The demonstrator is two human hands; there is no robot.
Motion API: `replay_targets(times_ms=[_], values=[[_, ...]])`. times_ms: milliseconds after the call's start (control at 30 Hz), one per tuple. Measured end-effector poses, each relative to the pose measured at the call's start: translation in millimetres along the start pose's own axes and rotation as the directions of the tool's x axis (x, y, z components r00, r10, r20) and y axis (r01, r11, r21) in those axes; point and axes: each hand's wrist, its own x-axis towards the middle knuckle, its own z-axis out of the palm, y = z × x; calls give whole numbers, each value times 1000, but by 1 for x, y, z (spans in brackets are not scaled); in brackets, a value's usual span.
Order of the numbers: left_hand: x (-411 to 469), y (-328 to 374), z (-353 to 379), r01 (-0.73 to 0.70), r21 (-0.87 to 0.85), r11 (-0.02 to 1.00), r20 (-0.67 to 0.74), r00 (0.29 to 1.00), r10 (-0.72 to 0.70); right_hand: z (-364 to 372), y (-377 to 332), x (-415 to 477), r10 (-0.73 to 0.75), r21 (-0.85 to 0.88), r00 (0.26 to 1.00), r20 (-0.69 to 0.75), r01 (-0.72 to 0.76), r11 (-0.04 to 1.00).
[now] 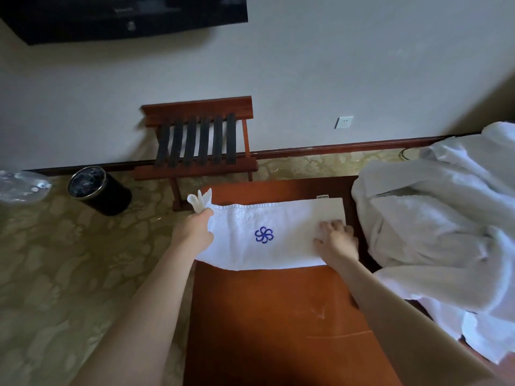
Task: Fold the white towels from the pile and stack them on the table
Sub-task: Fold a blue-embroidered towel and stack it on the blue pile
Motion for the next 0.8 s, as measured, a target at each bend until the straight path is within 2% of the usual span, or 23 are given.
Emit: replay_targets(times_ms=[100,167,267,400,533,600,733,800], values=[[-8,-9,-3,36,52,998,2,999,-36,-2,8,2,-86,87,995,-46,90,992],[-12,-11,-3,48,57,997,14,999,-49,-3,16,4,-56,118,996,-72,64,991],[-14,-8,2,42,32,999,27,999,-43,-5,20,9,-8,137,997,71,-1,991],[-10,-1,12,24,-50,998,93,996,-19,-5,14,22,-59,156,983,175,32,987],[-2,1,17,49,-95,994,186,982,-31,-7,12,30,-65,339,964,258,-27,941],[0,1,17,38,-76,996,236,972,-18,-9,11,31,-71,387,964,255,-35,921],[1,3,15,96,-11,995,309,947,-88,-21,3,27,-98,227,976,193,53,972],[-2,4,15,130,-20,991,298,947,-119,-30,-5,21,-97,117,983,154,80,990]])
